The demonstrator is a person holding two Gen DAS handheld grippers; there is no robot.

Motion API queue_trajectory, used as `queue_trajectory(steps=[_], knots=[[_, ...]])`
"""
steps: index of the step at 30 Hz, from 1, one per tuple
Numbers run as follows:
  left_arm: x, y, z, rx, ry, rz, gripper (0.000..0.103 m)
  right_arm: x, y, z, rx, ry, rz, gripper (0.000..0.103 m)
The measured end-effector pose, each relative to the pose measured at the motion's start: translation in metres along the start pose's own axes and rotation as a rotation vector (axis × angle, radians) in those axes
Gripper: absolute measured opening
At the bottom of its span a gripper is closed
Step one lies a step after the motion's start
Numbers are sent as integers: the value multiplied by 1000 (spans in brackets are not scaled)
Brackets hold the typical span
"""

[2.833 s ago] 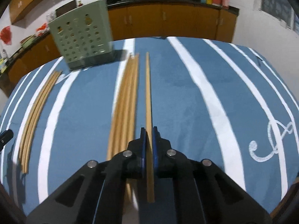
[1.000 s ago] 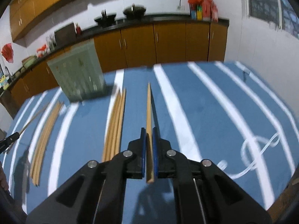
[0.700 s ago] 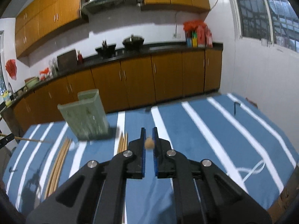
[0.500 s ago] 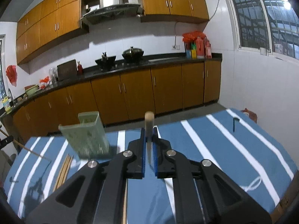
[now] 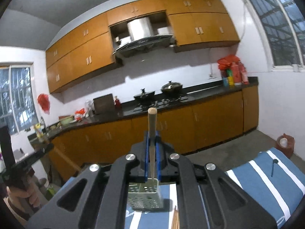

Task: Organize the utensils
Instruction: 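Lift the chopsticks with both tools and carry them over the green holder, then open the left tool over the holder while the right tool opens too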

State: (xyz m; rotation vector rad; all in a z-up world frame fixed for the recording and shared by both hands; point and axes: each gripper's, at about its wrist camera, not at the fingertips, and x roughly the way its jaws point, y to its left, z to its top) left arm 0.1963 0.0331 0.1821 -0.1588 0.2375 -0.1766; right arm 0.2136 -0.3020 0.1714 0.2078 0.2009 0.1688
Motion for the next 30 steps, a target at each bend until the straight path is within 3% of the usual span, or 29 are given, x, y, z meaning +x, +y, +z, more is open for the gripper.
queue_trajectory(steps=[4,11,16,19,20,23,30], knots=[[26,-14,-10,-10,11,-37,7,34,6,-11,-2,78,7,8],[69,-25,-48,-20,117,-63,7,83,2,-47,29,203,-2,8],[85,-22,-66,-29,188,-73,7,97,4,-58,20,227,2,9],[84,-18,-69,-52,212,-73,9,96,4,-61,21,224,-1,16],[83,-17,-69,-57,215,-75,12,95,4,-63,23,221,-2,21],[78,-15,-67,-64,203,-66,41,87,5,-61,19,199,-7,26],[51,-14,-50,-74,128,-50,48,42,5,-46,19,106,-14,30]])
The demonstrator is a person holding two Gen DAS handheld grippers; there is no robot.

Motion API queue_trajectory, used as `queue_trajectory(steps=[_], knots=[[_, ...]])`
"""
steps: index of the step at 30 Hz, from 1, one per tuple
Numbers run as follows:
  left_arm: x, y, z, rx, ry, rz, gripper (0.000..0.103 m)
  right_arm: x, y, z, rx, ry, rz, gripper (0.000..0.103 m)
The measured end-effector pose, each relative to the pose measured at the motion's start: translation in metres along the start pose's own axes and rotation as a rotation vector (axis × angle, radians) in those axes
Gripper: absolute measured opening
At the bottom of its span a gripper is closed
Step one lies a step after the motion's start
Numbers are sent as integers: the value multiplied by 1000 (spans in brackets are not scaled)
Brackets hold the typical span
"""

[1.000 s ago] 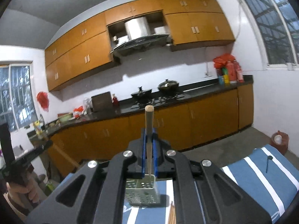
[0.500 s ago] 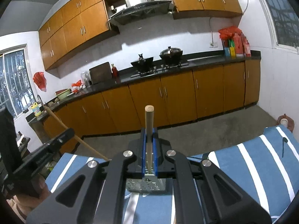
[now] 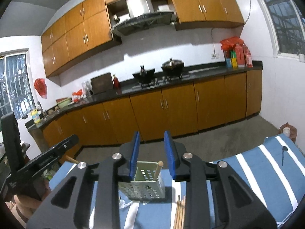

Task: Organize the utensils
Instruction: 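Open the left tool over the holder while the right tool opens too, then grasp another chopstick with the right tool while the left tool grasps one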

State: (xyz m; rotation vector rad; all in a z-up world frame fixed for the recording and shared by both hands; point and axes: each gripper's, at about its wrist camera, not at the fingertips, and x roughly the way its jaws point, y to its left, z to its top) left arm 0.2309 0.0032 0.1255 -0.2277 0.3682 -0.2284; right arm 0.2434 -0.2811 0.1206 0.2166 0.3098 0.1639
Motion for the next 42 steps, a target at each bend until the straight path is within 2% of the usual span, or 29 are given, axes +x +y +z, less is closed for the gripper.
queue_trajectory(steps=[5,7,9,11,14,15,19,23,27,34,39,42], knots=[[-35,12,1,-25,-56,13,51,-34,-16,-23,13,10,-34,31],[-45,17,-5,-29,-56,36,52,-36,-23,-42,9,49,-63,31],[-54,26,-19,-24,-40,64,53,-28,-36,-75,12,143,-94,31],[-58,36,-39,-10,2,113,53,-14,-47,-109,30,252,-110,30],[-55,49,-72,18,82,165,53,5,-60,-163,68,409,-107,16],[-53,55,-88,28,121,180,53,9,-61,-179,75,448,-104,15],[-47,71,-137,44,245,206,50,20,-55,-216,75,533,-91,14],[-44,84,-172,16,334,212,49,30,-50,-232,57,569,-111,12],[-43,93,-191,-25,373,206,48,32,-54,-235,40,580,-118,10],[-37,86,-202,-25,408,178,45,35,-56,-233,5,574,-170,7],[-32,80,-212,-15,443,159,40,36,-54,-238,-13,592,-159,9],[-28,76,-216,-5,465,144,36,36,-57,-237,-45,581,-232,8]])
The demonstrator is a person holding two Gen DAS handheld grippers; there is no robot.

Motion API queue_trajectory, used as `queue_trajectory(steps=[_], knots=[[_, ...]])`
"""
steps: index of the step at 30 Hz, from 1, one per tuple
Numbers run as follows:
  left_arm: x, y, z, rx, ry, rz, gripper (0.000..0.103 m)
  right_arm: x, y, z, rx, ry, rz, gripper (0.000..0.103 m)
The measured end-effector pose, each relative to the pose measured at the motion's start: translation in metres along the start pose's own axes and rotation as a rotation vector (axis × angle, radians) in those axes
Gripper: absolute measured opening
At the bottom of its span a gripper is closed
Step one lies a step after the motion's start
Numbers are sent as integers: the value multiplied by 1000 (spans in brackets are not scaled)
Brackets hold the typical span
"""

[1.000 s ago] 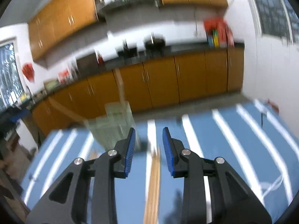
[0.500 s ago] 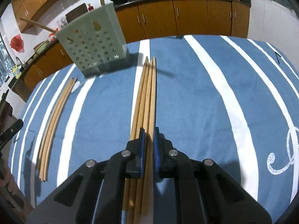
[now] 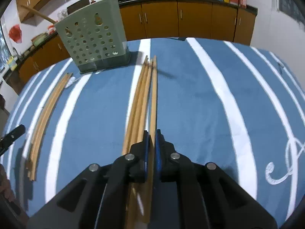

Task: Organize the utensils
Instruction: 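Grasp another chopstick with the right tool while the left tool grasps one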

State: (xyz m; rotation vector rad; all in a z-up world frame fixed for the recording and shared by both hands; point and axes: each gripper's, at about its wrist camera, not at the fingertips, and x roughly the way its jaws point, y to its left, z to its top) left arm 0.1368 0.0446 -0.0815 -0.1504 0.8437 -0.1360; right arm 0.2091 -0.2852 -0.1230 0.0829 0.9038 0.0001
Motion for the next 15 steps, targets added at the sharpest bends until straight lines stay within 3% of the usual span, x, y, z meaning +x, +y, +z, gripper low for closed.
queue_trajectory(steps=[5,10,15], knots=[[7,-7,-2,36,27,-11,29,0,-13,2,46,1,1,8],[14,-16,-3,71,53,-13,28,-1,-14,-1,40,-6,1,8],[23,-25,-2,120,64,34,27,-3,-11,-4,25,-9,2,8]])
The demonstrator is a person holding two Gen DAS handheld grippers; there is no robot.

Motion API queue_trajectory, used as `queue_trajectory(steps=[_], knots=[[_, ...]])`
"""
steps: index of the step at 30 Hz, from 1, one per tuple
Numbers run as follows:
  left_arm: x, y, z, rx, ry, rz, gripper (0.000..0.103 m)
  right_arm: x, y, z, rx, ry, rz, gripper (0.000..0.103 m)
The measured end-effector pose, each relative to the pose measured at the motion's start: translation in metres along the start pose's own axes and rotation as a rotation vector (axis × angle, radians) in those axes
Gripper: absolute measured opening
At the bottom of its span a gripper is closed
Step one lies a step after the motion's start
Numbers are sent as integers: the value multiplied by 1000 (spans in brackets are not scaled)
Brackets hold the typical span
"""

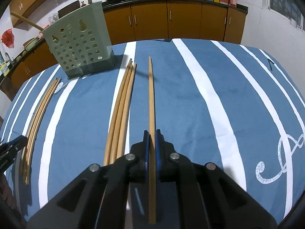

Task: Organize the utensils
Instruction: 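Grasp another chopstick with the right tool while the left tool grasps one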

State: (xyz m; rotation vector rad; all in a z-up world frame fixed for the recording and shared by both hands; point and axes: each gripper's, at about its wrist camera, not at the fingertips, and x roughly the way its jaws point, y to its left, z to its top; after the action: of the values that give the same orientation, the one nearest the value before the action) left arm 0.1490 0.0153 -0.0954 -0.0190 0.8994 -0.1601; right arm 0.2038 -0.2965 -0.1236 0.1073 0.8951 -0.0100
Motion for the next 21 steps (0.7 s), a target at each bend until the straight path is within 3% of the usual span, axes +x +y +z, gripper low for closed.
queue_trajectory(steps=[2,7,15,21], knots=[[1,-2,2,6,-1,13,26,-2,1,-2,-3,-2,2,9],[5,-6,4,36,-13,80,8,-2,3,-4,-21,-11,-2,10],[4,32,10,-41,-14,133,8,3,-9,5,-13,-33,-51,8],[3,47,12,-87,-22,112,8,6,-13,7,-1,-35,-51,9]])
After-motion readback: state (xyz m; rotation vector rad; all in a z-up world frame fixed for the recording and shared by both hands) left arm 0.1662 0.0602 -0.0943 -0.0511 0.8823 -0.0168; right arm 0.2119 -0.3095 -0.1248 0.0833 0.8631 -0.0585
